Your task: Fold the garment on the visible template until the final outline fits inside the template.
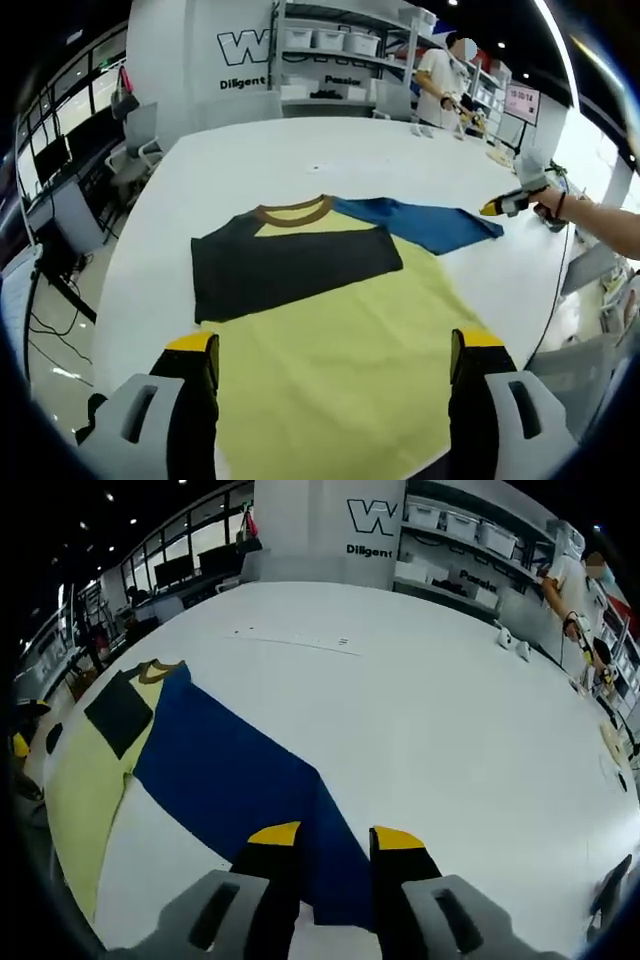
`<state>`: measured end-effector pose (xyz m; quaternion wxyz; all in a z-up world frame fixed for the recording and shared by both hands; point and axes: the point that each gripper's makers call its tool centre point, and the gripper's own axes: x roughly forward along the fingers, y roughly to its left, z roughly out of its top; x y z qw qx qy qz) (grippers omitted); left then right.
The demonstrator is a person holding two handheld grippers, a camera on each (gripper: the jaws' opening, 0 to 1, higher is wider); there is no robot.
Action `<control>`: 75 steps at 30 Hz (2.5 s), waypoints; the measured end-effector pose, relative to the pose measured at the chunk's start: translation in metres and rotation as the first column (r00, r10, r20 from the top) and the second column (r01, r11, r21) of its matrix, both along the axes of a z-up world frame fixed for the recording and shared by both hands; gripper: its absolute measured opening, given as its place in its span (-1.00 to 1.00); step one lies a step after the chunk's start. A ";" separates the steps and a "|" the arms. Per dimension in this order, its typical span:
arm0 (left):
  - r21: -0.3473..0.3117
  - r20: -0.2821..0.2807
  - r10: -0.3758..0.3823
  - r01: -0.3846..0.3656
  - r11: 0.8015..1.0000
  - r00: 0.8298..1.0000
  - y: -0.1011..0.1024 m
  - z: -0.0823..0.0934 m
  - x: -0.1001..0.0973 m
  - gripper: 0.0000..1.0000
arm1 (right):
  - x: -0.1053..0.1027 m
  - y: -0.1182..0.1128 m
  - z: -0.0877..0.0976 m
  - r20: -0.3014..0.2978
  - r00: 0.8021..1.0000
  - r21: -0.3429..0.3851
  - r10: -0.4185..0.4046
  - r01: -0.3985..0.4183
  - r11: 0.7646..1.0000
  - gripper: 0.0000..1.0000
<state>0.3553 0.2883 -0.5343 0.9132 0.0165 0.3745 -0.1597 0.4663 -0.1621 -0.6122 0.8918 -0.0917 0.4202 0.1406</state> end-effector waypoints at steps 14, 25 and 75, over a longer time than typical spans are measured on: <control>-0.013 -0.010 0.016 -0.017 1.000 1.000 0.000 0.003 -0.006 0.97 | -0.028 -0.012 -0.025 -0.059 0.998 -0.075 0.020 -0.025 0.997 -0.72; -0.015 -0.010 0.025 -0.025 1.000 1.000 -0.001 0.006 -0.008 0.90 | -0.025 -0.023 -0.020 -0.045 0.999 -0.108 0.005 -0.010 0.994 -1.00; -0.003 0.007 -0.026 0.026 1.000 1.000 0.007 0.020 -0.027 0.96 | 0.003 0.183 0.110 -0.006 0.943 0.289 0.334 -0.318 0.903 -1.00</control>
